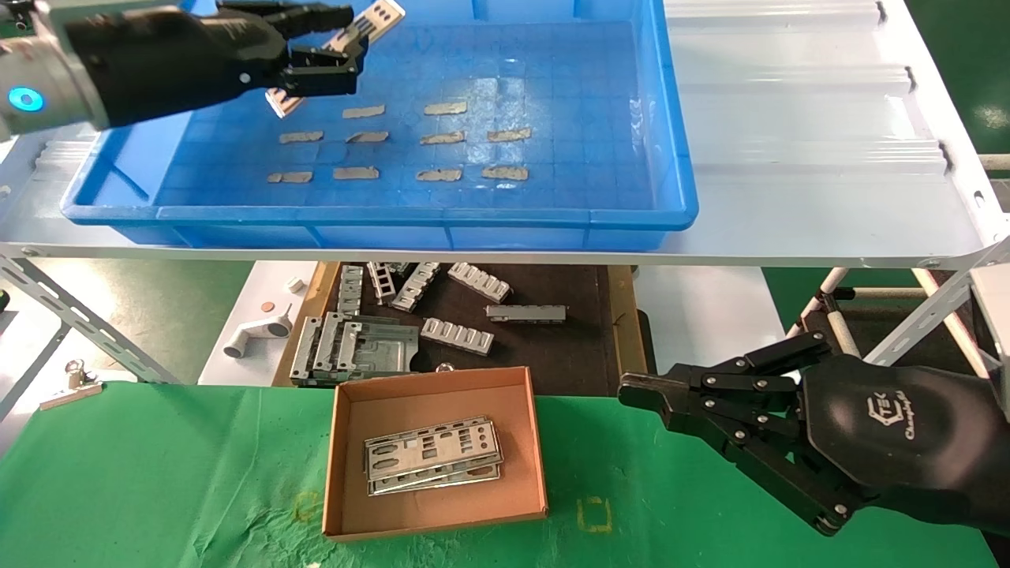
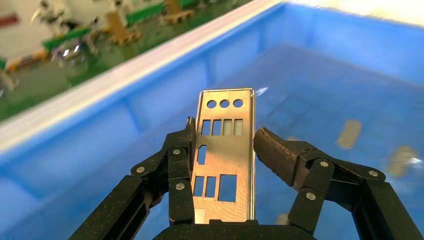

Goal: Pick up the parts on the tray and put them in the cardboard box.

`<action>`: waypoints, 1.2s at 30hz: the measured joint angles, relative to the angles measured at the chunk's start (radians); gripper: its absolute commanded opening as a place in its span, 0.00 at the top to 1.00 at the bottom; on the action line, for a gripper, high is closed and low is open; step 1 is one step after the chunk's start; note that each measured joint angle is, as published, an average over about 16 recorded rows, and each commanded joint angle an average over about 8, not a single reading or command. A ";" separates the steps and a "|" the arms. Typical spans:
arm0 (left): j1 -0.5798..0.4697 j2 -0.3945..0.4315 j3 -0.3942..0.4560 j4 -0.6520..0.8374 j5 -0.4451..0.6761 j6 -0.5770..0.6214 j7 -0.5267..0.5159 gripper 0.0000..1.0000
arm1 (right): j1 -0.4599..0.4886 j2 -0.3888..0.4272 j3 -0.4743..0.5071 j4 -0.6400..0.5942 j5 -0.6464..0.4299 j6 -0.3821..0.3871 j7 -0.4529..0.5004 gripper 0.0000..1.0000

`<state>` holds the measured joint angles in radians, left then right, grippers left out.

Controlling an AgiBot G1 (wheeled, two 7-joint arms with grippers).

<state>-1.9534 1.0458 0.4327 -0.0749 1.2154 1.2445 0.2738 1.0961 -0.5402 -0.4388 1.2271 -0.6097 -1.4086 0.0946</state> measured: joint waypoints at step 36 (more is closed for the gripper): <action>0.407 -0.372 0.410 -0.929 -0.308 0.235 -0.030 1.00 | 0.000 0.000 0.000 0.000 0.000 0.000 0.000 1.00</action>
<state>-1.5465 0.6737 0.8428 -1.0037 0.9077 1.4800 0.2436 1.0961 -0.5402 -0.4388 1.2271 -0.6097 -1.4086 0.0946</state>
